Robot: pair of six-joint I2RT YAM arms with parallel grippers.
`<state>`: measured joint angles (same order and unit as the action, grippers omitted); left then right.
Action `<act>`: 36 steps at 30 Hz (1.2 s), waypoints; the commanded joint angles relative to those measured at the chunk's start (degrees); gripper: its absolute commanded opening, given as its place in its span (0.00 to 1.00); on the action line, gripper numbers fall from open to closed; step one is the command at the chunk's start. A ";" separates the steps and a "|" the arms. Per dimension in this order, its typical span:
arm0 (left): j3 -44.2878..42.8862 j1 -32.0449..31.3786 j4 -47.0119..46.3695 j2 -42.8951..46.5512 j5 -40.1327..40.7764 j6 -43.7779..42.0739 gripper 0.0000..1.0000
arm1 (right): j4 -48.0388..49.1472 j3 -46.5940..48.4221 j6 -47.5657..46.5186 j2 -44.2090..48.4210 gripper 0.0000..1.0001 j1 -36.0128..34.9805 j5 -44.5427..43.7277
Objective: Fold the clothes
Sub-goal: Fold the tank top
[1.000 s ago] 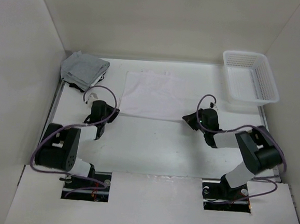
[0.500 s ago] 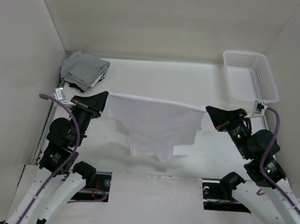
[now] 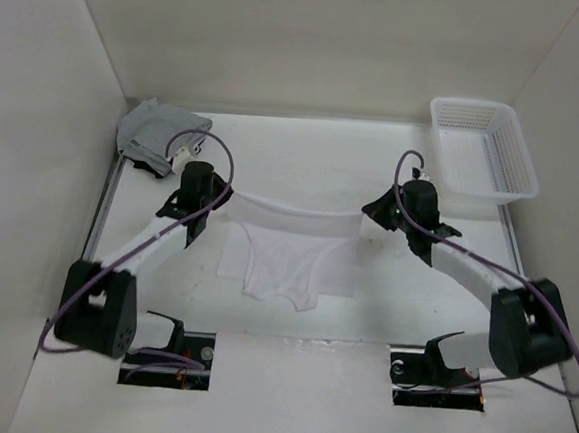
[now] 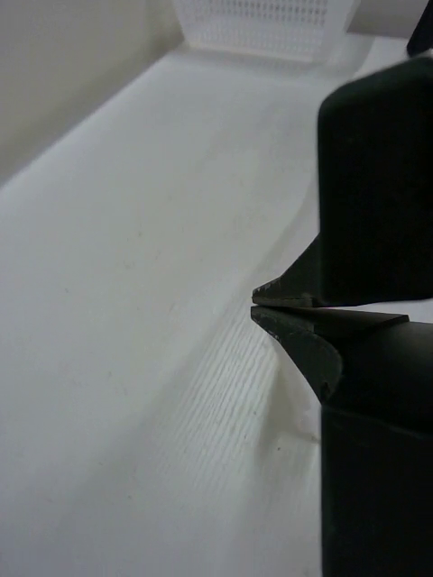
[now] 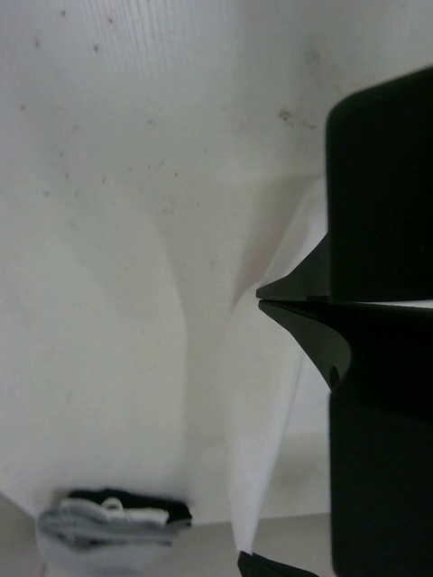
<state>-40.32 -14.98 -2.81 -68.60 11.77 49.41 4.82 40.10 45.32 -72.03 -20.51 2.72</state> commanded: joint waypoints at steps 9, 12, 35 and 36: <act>-7.69 3.87 -12.31 -8.93 -5.00 0.43 0.01 | 14.43 9.23 3.72 -13.16 0.01 6.76 8.88; -1.19 3.69 -12.22 -3.06 -6.05 0.95 0.01 | 14.78 1.77 3.37 -5.78 0.01 6.50 8.53; 33.81 0.44 9.84 42.67 -5.62 7.81 0.02 | 4.23 -26.56 7.32 17.10 0.02 -4.75 2.82; 34.16 0.70 9.84 42.15 -5.44 7.81 0.03 | 4.15 -26.65 7.94 16.23 0.03 -5.19 2.99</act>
<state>-7.09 -14.81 6.20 -26.68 5.37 56.10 9.47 14.22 50.85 -54.46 -24.38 6.92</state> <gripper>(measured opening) 0.027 0.023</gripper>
